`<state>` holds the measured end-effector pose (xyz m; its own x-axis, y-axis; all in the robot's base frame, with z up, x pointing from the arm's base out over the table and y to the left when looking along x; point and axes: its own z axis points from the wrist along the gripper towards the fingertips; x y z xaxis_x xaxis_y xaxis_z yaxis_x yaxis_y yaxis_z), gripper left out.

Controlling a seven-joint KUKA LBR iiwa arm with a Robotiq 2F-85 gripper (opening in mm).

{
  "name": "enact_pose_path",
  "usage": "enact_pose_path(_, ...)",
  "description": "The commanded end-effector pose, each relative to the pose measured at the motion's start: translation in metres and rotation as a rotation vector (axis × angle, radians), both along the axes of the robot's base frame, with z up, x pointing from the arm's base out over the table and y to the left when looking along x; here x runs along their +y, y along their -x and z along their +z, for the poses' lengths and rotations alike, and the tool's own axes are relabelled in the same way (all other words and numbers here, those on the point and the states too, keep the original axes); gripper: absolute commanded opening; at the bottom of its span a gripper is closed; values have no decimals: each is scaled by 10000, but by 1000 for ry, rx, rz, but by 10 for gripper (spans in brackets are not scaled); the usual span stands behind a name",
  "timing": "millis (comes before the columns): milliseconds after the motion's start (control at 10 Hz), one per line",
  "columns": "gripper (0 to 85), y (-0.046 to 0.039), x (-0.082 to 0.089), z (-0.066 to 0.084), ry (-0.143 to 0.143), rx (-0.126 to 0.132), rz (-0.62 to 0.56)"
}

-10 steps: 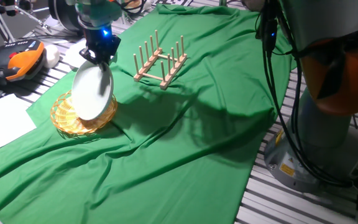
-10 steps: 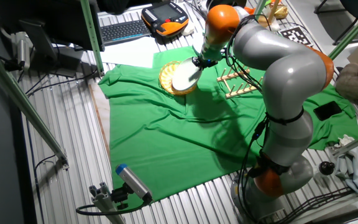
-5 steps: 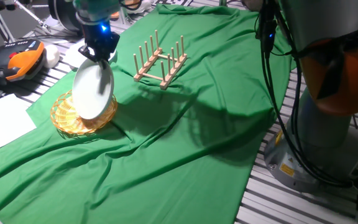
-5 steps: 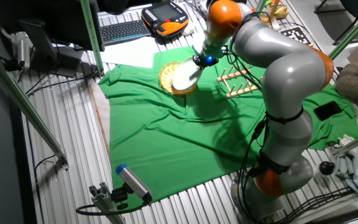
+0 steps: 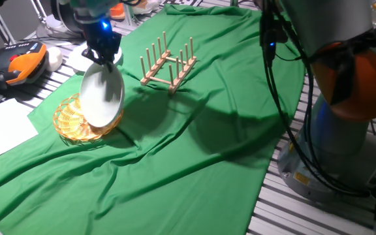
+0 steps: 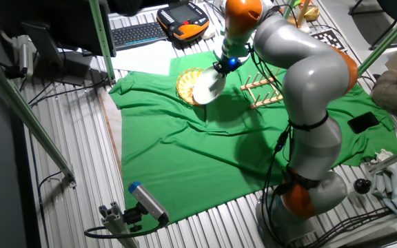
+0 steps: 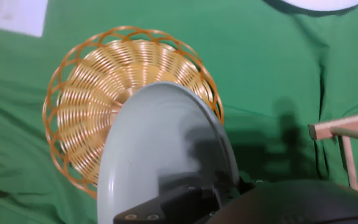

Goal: Take the dish off the dish rack

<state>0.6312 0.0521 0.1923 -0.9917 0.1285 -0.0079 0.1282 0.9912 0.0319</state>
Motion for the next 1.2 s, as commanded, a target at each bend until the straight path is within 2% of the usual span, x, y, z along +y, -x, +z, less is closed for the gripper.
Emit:
enact_pose_path(0, 0, -56, 106, -73, -19, -27, -21)
enact_pose_path(100, 0, -132, 188, -134, -51, -43, -42)
enact_pose_path(300, 0, -225, 247, -251, -49, -105, -94)
enact_pose_path(500, 0, -298, 227, -371, -76, -177, -121)
enact_pose_path(600, 0, -325, 221, -422, -86, -202, -128)
enact_pose_path(700, 0, -342, 217, -453, -87, -210, -134)
enact_pose_path(800, 0, -351, 210, -460, -72, -200, -137)
enact_pose_path(900, 0, -349, 208, -451, -40, -197, -148)
enact_pose_path(1000, 340, -349, 209, -452, -23, -200, -162)
enact_pose_path(1100, 340, -351, 212, -458, -19, -202, -168)
